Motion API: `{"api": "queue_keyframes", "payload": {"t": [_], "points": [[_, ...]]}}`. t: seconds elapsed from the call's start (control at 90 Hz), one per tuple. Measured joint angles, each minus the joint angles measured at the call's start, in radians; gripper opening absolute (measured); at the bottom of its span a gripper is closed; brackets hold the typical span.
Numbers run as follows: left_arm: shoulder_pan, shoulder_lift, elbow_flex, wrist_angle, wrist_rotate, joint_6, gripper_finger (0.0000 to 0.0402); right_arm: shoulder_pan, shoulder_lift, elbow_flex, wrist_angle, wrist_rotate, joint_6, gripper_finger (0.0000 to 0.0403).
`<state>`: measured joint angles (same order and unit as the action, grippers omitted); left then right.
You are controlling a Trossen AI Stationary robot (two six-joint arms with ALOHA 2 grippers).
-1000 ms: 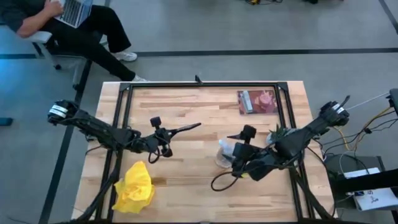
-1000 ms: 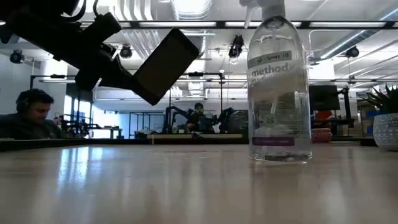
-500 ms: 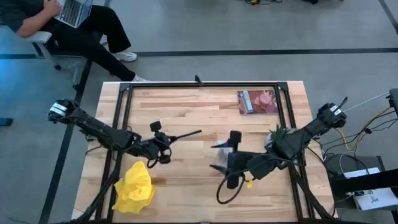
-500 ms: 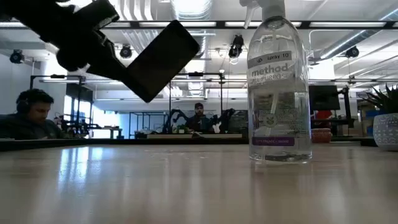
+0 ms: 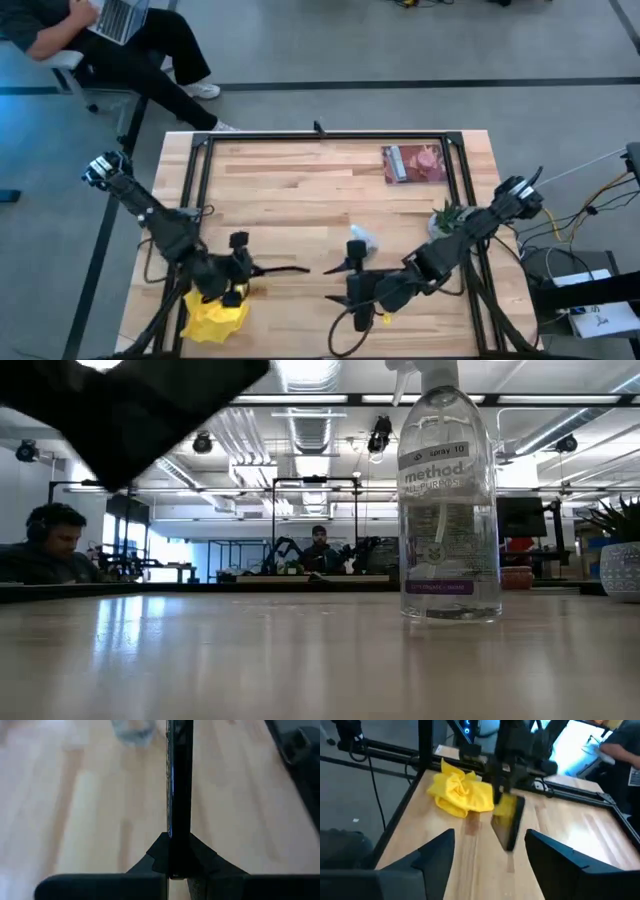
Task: Apply microfiber cloth
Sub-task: Spray the black cellphone with the spray bottle
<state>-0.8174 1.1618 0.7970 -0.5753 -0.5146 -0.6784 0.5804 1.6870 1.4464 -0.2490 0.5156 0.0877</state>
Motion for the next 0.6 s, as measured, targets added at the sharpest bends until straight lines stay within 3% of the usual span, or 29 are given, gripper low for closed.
{"api": "queue_keyframes", "payload": {"t": [0.122,0.3,0.6], "points": [[-0.076,0.007,0.025,-0.114,0.067,-0.197,0.0012,0.000,0.030,0.000,-0.002,-0.030,0.031,0.0209],[-0.183,0.031,0.002,-0.142,0.227,-0.485,0.0012,0.002,0.062,0.000,-0.002,-0.074,0.024,0.0204],[-0.300,0.103,-0.012,-0.143,0.264,-0.757,0.0012,-0.006,0.075,0.000,0.000,-0.074,0.016,0.0213]]}}
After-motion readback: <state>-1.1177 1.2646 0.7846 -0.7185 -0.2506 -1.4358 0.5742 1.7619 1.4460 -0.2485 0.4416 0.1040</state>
